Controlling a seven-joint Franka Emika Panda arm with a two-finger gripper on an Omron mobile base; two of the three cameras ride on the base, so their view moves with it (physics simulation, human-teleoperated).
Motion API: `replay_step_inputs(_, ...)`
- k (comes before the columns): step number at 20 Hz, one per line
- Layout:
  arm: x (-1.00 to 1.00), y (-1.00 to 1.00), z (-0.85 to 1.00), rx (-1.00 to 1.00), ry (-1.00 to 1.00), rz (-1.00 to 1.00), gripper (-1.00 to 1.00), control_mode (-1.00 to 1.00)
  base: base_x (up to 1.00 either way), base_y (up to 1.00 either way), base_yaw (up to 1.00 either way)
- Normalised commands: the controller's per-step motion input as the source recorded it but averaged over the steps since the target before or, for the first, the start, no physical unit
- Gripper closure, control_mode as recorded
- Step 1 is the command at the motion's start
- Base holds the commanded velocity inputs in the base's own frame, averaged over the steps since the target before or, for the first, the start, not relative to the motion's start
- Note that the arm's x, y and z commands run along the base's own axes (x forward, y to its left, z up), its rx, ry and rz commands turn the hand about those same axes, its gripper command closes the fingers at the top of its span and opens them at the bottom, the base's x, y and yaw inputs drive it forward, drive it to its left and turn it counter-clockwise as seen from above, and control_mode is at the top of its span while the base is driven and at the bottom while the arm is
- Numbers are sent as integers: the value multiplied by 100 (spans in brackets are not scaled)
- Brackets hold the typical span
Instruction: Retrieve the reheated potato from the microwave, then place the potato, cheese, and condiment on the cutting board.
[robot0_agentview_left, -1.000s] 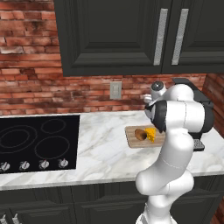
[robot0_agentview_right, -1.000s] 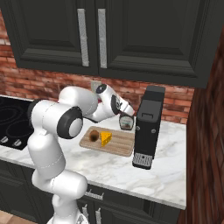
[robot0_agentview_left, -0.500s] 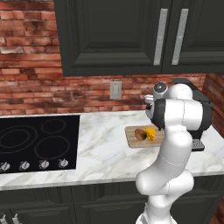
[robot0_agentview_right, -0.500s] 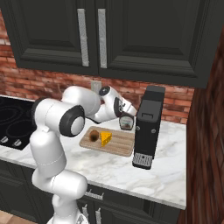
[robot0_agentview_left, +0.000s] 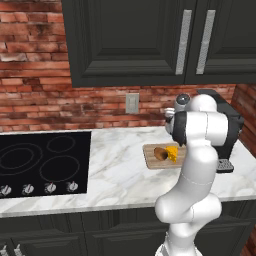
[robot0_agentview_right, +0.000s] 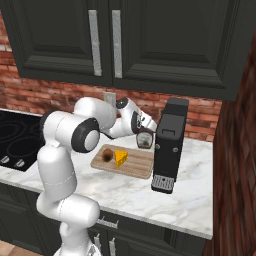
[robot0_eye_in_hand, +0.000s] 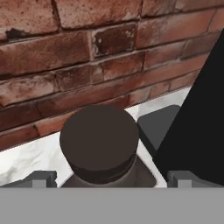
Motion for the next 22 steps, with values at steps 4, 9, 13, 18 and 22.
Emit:
replay_step_inputs(4, 15, -7, -5, 0, 2, 2, -100, -100, 0, 0, 0)
replay_step_inputs(9, 6, -12, -5, 0, 0, 4, -100, -100, 0, 0, 0)
replay_step_inputs(13, -2, -11, 0, 0, 0, 5, -100, -100, 0, 0, 0)
replay_step_inputs(18, -8, 0, 0, 0, 0, 0, -100, -100, 0, 0, 0)
replay_step_inputs(22, -9, 10, 4, 0, 0, -2, -100, -100, 0, 0, 0)
